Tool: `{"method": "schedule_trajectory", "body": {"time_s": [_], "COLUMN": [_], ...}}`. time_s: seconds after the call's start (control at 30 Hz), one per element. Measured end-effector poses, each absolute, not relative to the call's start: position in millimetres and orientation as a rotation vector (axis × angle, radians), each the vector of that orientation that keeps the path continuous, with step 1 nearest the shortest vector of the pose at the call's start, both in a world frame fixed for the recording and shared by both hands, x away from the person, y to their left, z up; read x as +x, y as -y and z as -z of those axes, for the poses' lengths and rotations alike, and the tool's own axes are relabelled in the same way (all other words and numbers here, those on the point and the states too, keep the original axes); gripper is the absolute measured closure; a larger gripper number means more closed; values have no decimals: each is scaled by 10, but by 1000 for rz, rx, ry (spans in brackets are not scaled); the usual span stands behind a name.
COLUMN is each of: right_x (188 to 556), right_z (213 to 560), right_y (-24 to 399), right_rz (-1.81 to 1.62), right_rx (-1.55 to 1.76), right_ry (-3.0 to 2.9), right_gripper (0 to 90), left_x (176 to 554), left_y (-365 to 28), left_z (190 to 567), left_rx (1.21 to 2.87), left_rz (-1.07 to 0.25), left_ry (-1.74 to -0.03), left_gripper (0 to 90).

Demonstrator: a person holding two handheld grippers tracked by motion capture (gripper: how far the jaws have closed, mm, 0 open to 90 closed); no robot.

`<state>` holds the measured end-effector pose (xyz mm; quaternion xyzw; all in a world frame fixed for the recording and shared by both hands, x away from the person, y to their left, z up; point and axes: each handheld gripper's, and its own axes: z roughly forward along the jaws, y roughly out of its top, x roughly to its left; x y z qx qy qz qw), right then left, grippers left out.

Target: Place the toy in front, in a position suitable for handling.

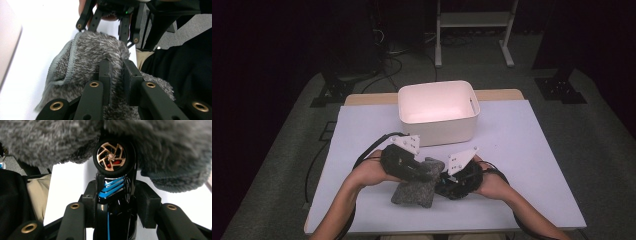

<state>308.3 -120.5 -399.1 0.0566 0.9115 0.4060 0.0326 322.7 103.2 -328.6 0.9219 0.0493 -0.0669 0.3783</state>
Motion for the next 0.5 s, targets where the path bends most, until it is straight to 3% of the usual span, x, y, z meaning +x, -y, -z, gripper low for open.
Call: {"method": "schedule_trajectory", "body": {"time_s": [0.5], "right_x": [3027], "right_z": [4027], "right_y": [1479], "right_rz": [-1258], "right_rx": [234], "right_ry": [-2783], "right_gripper": [561], "left_x": [3254], "left_y": [-1018], "left_z": [3419], "left_rx": [2376], "left_rz": [194], "left_ry": [-152], "left_gripper": [788]}}
